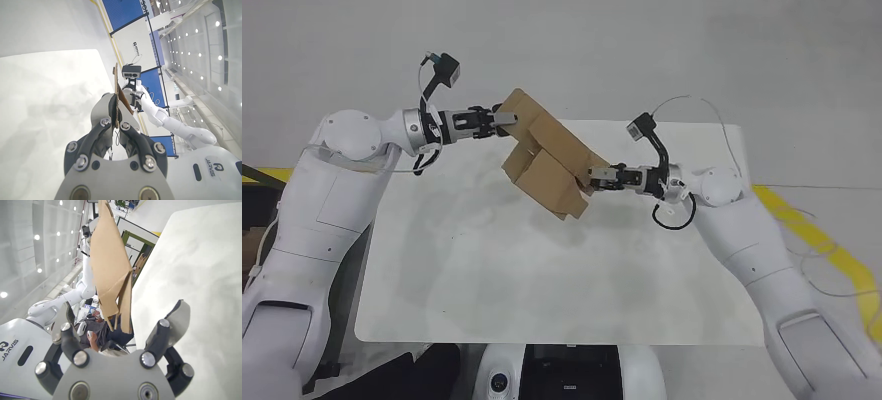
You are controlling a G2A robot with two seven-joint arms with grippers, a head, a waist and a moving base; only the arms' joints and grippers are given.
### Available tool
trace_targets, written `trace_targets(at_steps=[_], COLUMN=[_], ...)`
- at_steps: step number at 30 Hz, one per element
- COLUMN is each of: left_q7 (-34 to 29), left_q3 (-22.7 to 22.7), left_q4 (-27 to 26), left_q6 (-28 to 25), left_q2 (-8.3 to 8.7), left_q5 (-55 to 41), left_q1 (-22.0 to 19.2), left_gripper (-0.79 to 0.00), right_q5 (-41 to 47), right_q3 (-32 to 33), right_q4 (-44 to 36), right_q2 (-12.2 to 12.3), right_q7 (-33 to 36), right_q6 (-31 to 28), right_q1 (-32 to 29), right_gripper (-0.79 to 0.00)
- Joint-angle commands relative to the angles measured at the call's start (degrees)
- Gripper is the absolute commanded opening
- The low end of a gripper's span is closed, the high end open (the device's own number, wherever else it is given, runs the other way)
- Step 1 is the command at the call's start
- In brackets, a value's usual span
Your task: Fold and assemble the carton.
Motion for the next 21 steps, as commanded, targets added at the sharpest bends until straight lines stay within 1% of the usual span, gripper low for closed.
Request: trace_targets(at_steps=[1, 6, 11, 13, 15, 16, 17, 18, 19, 21], left_q7=[-0.04, -0.18, -0.35, -0.41, -0.41, -0.42, -0.43, -0.48, -0.62, -0.71], left_q3=[-0.19, -0.80, -1.68, -2.02, -2.28, -2.38, -2.47, -2.51, -2.51, -2.59], left_q4=[-0.06, -0.37, -0.71, -1.00, -1.23, -1.33, -1.42, -1.52, -1.55, -1.54], left_q6=[-0.05, -0.20, -0.21, -0.18, -0.12, -0.06, -0.01, 0.04, 0.14, 0.24], left_q2=[-0.03, -0.07, -0.03, 0.01, 0.02, 0.01, 0.01, -0.01, -0.03, -0.09], left_q5=[-0.02, 0.12, 0.28, 0.43, 0.56, 0.60, 0.64, 0.72, 0.75, 0.78], left_q1=[0.08, 0.44, 0.85, 1.09, 1.33, 1.42, 1.49, 1.55, 1.58, 1.58], left_gripper=[-0.785, -0.785, -0.785, -0.785, -0.785, -0.785, -0.785, -0.785, -0.785, -0.785], right_q5=[0.47, 2.04, 4.32, 5.19, 6.06, 6.53, 6.92, 7.31, 7.61, 8.32], right_q3=[-0.56, -1.55, -2.05, -2.18, -2.24, -2.25, -2.24, -2.22, -2.15, -1.99], right_q4=[0.54, 1.81, 1.93, 1.64, 1.36, 1.17, 1.03, 0.86, 0.75, 0.45], right_q2=[-0.35, -1.20, -1.79, -1.91, -1.98, -2.00, -2.01, -2.01, -1.99, -1.95], right_q7=[0.48, 1.72, 3.17, 3.57, 3.96, 4.16, 4.35, 4.58, 4.73, 5.00], right_q6=[-0.18, -0.84, -0.59, -0.18, 0.21, 0.40, 0.59, 0.82, 0.97, 1.24], right_q1=[0.31, 1.11, 1.46, 1.41, 1.30, 1.24, 1.19, 1.14, 1.10, 0.98], right_gripper=[-0.422, -0.409, -0.459, -0.502, -0.570, -0.622, -0.693, -0.723, -0.779, -0.785])
